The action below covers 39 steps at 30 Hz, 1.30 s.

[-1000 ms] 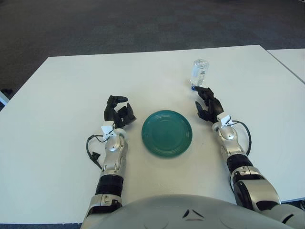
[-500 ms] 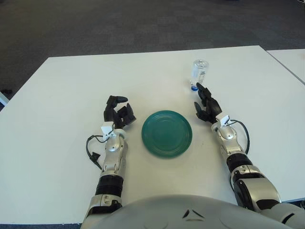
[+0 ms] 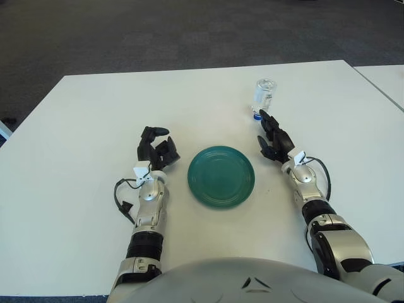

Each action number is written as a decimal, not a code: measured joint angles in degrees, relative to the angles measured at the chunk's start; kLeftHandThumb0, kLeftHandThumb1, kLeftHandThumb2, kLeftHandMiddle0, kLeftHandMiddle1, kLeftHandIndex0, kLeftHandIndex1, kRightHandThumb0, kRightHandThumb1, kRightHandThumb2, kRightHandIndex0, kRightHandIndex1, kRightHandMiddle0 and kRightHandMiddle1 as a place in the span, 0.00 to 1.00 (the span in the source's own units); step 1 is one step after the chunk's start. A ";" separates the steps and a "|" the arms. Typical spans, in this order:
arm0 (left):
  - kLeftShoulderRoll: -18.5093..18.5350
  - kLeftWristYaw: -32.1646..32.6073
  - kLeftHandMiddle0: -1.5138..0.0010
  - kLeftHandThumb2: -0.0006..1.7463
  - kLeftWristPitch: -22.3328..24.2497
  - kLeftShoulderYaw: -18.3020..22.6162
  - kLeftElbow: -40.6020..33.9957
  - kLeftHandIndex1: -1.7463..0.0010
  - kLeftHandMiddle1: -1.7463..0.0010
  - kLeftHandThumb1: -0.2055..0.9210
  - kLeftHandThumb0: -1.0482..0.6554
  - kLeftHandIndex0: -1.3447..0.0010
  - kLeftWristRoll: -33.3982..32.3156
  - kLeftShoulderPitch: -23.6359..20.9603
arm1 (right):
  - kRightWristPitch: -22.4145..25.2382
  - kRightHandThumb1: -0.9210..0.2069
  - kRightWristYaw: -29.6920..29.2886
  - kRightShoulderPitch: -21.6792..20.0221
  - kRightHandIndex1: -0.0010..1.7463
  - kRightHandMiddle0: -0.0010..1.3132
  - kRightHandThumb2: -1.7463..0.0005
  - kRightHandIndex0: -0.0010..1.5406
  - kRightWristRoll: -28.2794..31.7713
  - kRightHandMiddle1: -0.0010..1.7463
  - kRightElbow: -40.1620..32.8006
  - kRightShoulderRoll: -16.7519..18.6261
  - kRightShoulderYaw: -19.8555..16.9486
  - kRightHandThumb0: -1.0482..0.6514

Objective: Put the bottle into the plate.

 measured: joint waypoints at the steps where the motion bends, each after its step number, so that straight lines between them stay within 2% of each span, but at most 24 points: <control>1: 0.00 -0.03 0.17 0.71 0.00 0.02 0.00 0.00 0.00 0.52 0.34 0.58 -0.04 0.01 | -0.09 0.00 0.33 0.00 0.00 0.00 0.64 0.00 0.05 0.00 0.04 -0.08 -0.02 0.00; 15: 0.00 -0.97 0.17 0.71 -0.07 0.44 0.10 0.00 0.00 0.51 0.34 0.57 -0.45 0.07 | -2.25 0.00 1.24 0.54 0.00 0.00 0.63 0.00 0.37 0.00 0.00 -0.66 -0.30 0.00; 24: 0.00 -1.65 0.18 0.70 -0.67 1.17 0.99 0.00 0.00 0.53 0.35 0.59 -0.65 0.08 | -2.33 0.00 -0.54 0.51 0.00 0.00 0.56 0.00 1.67 0.00 0.92 -1.14 -2.80 0.00; 31: -0.01 -2.10 0.18 0.70 -0.88 1.79 1.71 0.00 0.00 0.53 0.35 0.58 -0.84 0.08 | -4.81 0.00 -2.56 0.29 0.00 0.00 0.55 0.00 1.60 0.00 2.42 -2.45 -3.81 0.00; 39: -0.02 -2.59 0.18 0.70 -1.16 2.39 1.97 0.00 0.00 0.53 0.35 0.59 -0.87 0.08 | -5.85 0.00 -1.44 0.71 0.00 0.00 0.52 0.00 2.91 0.00 3.39 -4.61 -5.79 0.00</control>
